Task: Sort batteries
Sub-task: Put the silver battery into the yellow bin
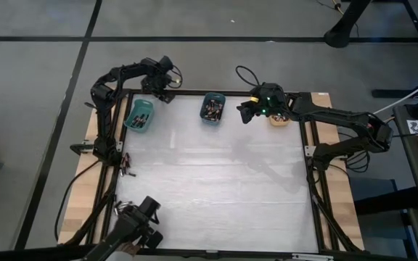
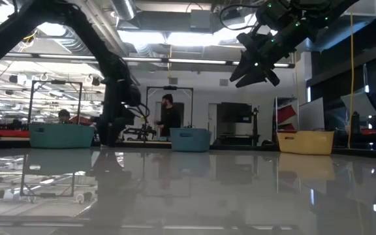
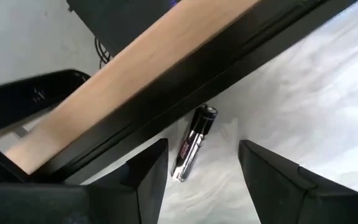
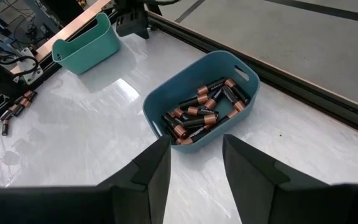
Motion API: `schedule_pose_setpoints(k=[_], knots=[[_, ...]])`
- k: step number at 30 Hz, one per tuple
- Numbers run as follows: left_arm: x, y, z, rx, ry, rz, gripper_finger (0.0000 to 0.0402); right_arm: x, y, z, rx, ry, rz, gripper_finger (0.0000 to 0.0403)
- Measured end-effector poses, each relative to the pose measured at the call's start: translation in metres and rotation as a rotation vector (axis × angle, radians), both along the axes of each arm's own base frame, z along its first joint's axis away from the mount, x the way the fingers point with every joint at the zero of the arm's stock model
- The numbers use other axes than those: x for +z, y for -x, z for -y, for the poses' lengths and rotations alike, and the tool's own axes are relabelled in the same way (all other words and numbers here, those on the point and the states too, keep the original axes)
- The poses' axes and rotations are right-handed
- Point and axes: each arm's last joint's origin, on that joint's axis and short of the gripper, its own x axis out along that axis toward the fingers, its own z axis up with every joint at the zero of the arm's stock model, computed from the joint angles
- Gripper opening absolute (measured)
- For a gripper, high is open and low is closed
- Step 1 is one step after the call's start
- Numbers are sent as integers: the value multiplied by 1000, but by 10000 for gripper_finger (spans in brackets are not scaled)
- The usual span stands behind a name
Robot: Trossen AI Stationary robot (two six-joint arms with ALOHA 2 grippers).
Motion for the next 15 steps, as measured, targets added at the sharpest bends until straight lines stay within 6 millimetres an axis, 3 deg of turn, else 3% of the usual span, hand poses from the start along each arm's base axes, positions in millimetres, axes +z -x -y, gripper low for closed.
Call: schedule_pose_setpoints(k=[4,12,15], knots=[[-1,-4,3,-51,7,-7,166,0,0,0,-1,-1,0,147],[-2,-11,8,-102,17,-7,32,0,1,1,-23,11,-5,147],[-2,-13,9,-113,26,2,14,0,1,1,-23,11,-5,147]])
